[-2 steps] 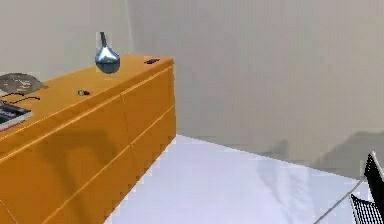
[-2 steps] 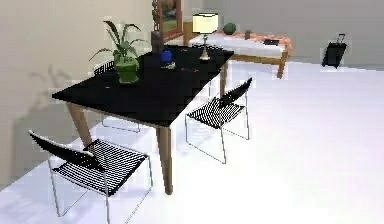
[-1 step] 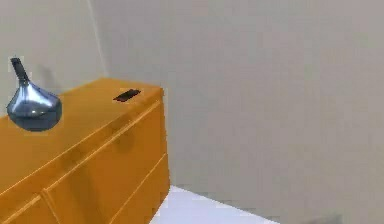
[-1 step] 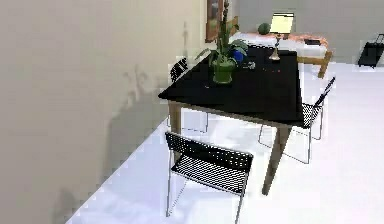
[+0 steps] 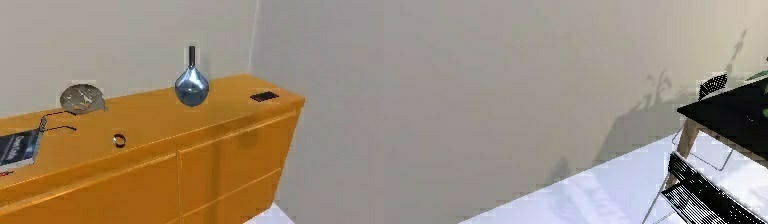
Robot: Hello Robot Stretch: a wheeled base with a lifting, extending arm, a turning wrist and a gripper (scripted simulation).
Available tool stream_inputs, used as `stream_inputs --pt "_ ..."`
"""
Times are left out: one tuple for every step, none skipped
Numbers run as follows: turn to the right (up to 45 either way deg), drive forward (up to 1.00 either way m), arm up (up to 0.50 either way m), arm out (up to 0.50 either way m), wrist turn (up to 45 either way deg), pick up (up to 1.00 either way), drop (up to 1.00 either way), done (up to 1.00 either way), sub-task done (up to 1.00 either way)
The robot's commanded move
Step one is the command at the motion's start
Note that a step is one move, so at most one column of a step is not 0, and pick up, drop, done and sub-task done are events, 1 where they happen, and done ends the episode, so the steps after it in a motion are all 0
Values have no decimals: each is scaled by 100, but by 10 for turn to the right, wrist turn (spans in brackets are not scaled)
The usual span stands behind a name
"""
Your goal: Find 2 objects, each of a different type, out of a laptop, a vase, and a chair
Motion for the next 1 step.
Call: stream_inputs --pt "0 0 0 0 0 0 0 100 0"
